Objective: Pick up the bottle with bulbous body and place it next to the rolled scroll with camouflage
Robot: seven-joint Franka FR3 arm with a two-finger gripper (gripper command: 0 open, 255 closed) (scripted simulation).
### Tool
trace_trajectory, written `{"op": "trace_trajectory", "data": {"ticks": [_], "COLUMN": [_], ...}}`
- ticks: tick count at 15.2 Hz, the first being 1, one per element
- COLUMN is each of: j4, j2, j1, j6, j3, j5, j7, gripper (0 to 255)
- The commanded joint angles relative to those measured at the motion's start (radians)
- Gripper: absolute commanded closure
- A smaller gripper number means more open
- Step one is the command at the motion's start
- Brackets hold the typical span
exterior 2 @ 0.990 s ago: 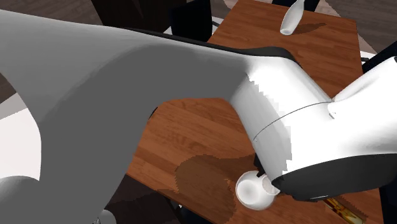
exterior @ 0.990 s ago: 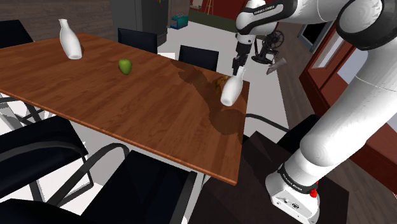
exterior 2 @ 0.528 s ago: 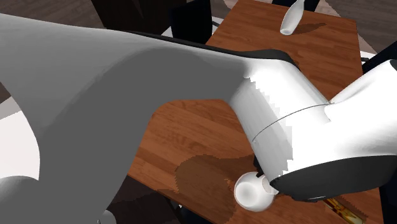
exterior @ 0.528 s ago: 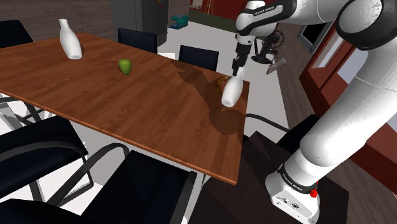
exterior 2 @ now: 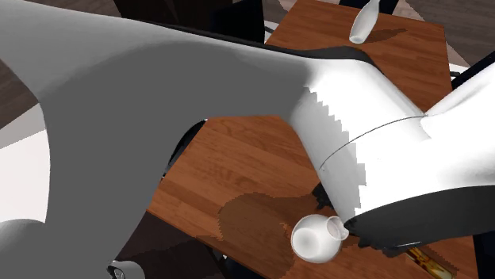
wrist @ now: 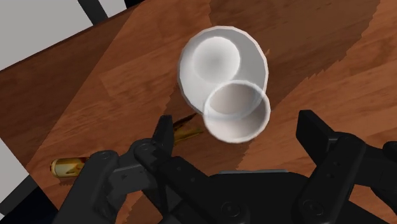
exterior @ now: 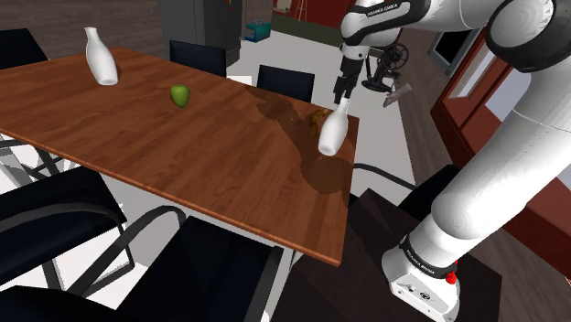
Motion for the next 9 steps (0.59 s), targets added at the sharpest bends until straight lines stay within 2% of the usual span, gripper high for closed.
{"op": "trace_trajectory", "data": {"ticks": [1,2,9], "j4": [0.054,0.077,0.077], "j2": [-0.005,-0.008,-0.008], "j1": [0.002,0.002,0.002], "j6": [-0.06,-0.086,-0.086], "j3": [0.001,0.002,0.002], "j5": [0.0,0.0,0.0], "j7": [0.001,0.001,0.001], "gripper": [0,0,0]}}
